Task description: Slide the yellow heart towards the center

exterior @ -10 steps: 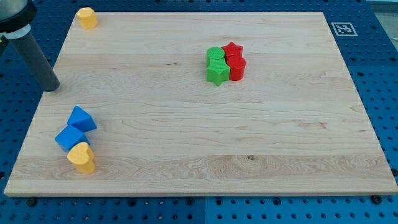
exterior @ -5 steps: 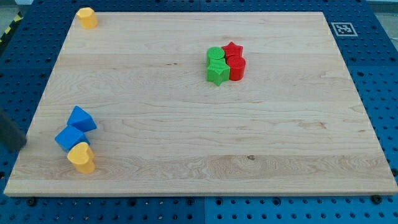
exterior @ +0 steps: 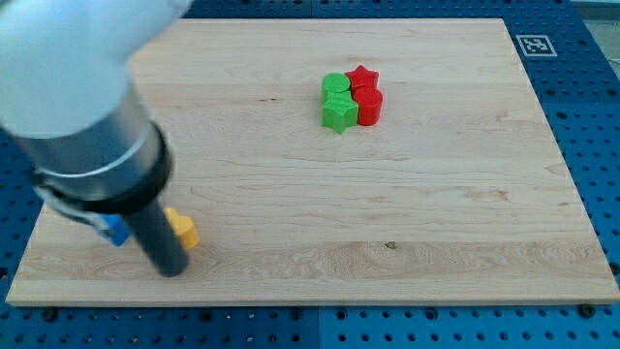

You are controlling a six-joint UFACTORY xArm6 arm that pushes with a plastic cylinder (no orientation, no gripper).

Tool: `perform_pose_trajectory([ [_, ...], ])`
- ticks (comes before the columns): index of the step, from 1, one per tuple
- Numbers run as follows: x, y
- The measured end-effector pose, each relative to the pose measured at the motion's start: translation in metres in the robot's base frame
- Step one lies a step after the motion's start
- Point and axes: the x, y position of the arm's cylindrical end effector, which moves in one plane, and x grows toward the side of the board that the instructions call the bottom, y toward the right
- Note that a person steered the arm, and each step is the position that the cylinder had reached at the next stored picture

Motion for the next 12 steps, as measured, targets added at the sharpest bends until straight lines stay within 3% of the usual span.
perform_pose_trajectory([
  [3, 0.0, 0.016],
  [6, 0.002, -0.014],
  [12, -0.088, -0.007],
])
